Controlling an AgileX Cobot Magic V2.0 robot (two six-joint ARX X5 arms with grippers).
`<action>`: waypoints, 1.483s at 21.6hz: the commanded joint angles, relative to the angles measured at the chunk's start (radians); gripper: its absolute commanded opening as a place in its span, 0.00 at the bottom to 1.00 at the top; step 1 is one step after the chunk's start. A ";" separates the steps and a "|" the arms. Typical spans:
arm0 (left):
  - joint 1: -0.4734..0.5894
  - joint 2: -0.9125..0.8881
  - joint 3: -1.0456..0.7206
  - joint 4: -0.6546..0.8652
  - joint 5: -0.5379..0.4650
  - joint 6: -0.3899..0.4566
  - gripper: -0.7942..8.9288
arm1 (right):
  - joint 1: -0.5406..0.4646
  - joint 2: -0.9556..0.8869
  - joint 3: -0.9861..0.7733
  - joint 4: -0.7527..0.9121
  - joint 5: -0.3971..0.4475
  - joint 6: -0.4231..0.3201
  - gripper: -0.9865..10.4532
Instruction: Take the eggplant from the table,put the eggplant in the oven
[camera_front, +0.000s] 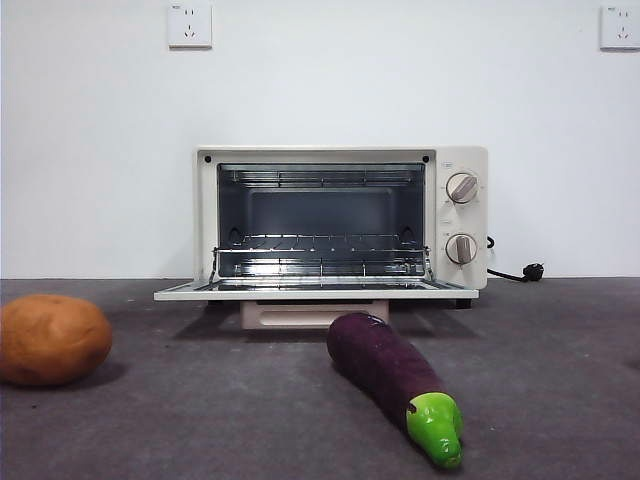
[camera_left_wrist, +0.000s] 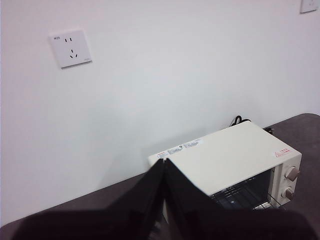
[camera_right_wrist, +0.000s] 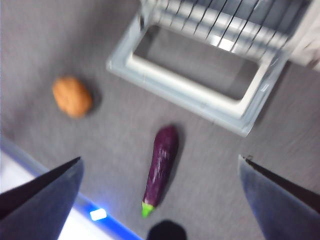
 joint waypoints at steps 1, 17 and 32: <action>0.003 -0.002 0.000 0.000 -0.003 0.013 0.08 | 0.032 0.030 -0.062 -0.016 0.005 -0.011 0.63; 0.003 0.044 0.000 -0.014 0.005 0.014 0.08 | 0.167 0.046 -0.669 0.420 0.042 0.181 0.63; 0.003 0.048 0.000 -0.021 0.051 0.022 0.08 | 0.291 0.046 -0.930 0.684 0.062 0.354 0.55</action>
